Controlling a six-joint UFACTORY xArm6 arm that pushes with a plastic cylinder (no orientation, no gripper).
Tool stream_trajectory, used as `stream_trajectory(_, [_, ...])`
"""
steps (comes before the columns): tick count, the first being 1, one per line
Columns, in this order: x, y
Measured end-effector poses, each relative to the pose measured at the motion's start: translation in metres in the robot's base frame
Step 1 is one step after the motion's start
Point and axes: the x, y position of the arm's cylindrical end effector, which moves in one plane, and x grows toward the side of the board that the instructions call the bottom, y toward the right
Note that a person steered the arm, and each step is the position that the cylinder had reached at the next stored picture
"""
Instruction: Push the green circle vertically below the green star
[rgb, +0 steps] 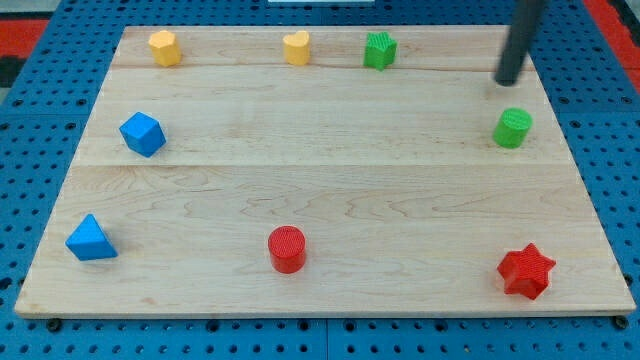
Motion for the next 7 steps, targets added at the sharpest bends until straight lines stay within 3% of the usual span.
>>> stream_trajectory(1, [0.068, 0.045])
stream_trajectory(2, [0.086, -0.018])
stream_trajectory(4, [0.026, -0.133])
stream_trajectory(6, [0.078, -0.051])
stream_trajectory(7, [0.099, -0.097])
